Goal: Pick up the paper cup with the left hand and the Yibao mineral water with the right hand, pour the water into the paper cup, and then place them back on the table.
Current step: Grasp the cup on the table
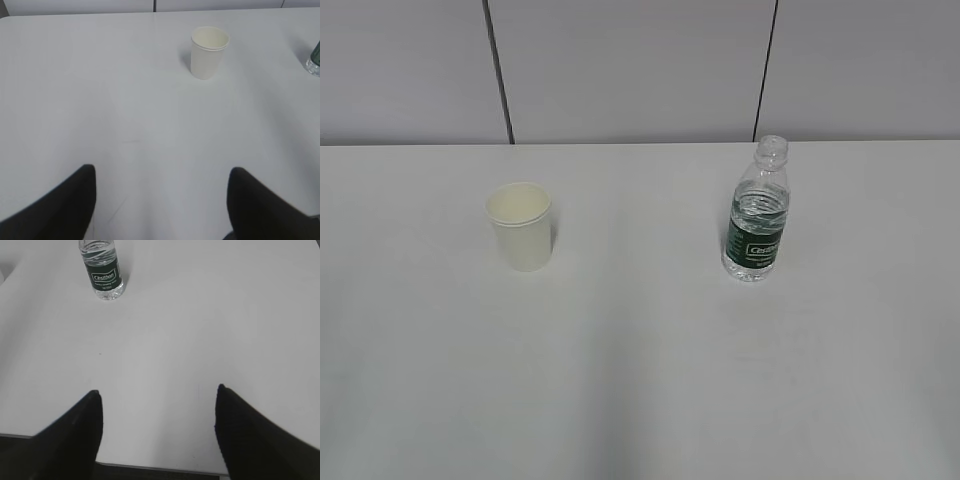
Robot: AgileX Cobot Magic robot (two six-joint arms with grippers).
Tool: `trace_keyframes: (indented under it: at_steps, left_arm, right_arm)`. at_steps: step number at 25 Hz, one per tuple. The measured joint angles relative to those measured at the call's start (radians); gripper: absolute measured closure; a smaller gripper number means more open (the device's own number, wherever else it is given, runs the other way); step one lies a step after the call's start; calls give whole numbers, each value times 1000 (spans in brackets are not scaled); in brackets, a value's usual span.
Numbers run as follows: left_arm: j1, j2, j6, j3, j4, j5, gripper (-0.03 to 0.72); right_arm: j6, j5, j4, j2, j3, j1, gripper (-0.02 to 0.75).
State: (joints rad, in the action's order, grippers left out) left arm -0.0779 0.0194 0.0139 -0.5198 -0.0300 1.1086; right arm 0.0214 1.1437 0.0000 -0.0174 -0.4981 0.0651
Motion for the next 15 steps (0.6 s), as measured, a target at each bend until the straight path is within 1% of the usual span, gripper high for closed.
trace_keyframes:
  at_steps: [15]
  left_arm:
    - [0, 0, 0, 0, 0, 0, 192]
  right_arm:
    - [0, 0, 0, 0, 0, 0, 224]
